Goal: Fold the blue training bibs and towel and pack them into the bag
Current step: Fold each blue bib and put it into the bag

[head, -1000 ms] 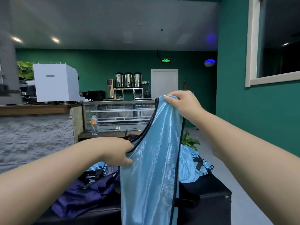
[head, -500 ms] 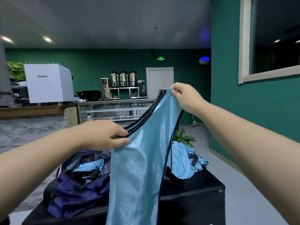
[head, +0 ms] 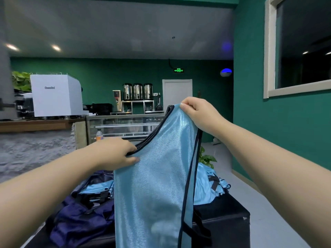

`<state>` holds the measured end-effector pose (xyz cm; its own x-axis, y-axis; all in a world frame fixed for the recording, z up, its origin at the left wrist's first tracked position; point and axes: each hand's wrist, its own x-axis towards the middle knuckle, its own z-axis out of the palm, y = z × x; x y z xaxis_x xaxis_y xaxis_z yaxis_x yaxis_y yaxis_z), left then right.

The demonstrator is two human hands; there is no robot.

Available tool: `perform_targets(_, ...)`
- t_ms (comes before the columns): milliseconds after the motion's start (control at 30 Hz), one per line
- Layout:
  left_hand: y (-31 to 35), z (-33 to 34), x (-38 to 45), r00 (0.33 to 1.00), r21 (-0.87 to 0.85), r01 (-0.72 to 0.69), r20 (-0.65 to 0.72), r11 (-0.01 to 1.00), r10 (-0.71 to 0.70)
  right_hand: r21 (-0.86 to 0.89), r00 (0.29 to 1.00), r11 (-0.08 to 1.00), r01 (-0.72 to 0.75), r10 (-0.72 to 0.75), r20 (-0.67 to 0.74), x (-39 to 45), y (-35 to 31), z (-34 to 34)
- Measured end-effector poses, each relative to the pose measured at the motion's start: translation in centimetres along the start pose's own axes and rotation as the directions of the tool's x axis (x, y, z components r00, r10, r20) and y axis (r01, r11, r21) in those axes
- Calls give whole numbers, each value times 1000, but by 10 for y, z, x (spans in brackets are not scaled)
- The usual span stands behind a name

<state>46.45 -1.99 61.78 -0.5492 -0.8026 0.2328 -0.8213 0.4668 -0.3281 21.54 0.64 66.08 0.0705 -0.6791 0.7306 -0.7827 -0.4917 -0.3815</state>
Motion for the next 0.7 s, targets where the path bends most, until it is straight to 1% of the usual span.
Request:
perform_targets(33, 0, 0, 2, 1000, -31, 4, 19, 1000, -3, 10, 1000, 1000, 11, -11, -4, 1, -3, 1)
perform_targets(100, 0, 1, 5, 997, -150, 30, 80, 988, -18, 32, 999, 999, 36, -36, 0, 1, -7, 2)
perform_targets(167, 1, -1, 5, 984, -250, 96, 172, 964, -53, 25, 998, 998, 61, -62, 19, 1, -13, 2)
perform_targets(233, 3, -2, 4, 959, -236, 150, 272, 960, -83, -11, 996, 997, 81, -81, 45, 2, -16, 4)
perform_targets(300, 3, 0, 6, 949, -139, 144, 301, 980, -96, -84, 994, 992, 95, -90, 69, 5, -15, 5)
perform_targets(367, 1, 5, 9, 964, -61, 87, 257, 994, -69, -193, 995, 977, 89, -77, 70, 7, -10, 6)
perform_targets(433, -4, 8, 9, 985, -36, 22, 171, 999, -15, -280, 998, 959, 45, -35, 42, 9, -2, 4)
perform_targets(533, -11, 15, 7, 988, -25, -136, 70, 990, 137, -371, 996, 928, -41, 67, 59, 8, 11, 5)
perform_targets(633, -12, 19, 5, 960, 71, -279, 5, 958, 279, -398, 992, 914, -77, 111, 64, 5, 19, 10)
perform_targets(700, -6, 18, 4, 951, 87, -301, -43, 950, 305, -351, 995, 933, -83, 98, 25, 2, 20, 11)
